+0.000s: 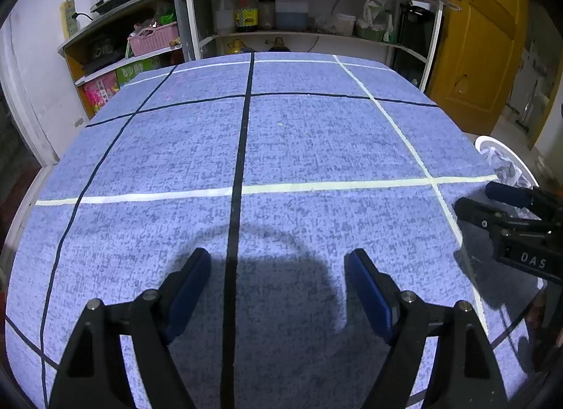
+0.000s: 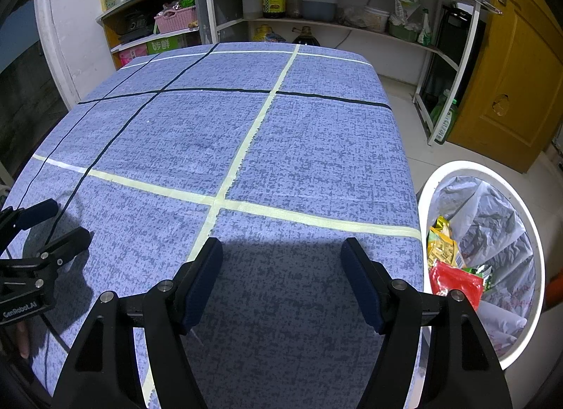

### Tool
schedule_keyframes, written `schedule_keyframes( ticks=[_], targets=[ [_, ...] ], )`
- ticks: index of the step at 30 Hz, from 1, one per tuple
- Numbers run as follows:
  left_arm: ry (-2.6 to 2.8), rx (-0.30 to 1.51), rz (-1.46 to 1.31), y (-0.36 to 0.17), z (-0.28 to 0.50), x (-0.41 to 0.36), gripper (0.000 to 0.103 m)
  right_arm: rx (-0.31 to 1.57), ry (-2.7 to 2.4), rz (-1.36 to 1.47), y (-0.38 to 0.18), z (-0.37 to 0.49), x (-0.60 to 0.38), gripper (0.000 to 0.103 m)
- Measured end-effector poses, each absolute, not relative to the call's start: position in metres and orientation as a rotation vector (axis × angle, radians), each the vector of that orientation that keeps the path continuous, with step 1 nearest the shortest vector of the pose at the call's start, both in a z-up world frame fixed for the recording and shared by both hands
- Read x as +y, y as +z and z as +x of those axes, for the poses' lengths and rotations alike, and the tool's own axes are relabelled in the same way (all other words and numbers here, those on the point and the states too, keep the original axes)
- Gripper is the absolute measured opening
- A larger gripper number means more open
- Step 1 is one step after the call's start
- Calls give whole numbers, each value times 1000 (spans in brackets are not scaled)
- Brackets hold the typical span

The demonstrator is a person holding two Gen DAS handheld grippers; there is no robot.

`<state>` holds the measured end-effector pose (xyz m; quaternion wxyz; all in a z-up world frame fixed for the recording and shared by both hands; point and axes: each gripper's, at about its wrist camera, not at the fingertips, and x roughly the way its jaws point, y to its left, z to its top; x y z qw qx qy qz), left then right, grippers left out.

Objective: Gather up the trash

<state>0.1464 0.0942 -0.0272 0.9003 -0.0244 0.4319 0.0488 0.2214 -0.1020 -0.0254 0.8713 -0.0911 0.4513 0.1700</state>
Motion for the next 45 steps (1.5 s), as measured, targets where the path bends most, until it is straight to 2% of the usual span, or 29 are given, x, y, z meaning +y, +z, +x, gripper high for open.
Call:
schedule_keyframes(
  ticks=[8,45],
  targets=[
    [105,899,-54,-27,150,93,86,944,356,-191,-25,221,-102,70],
    [104,883,-105,-25,145,101,86,944,357,-192,-26,221,-102,70]
  ],
)
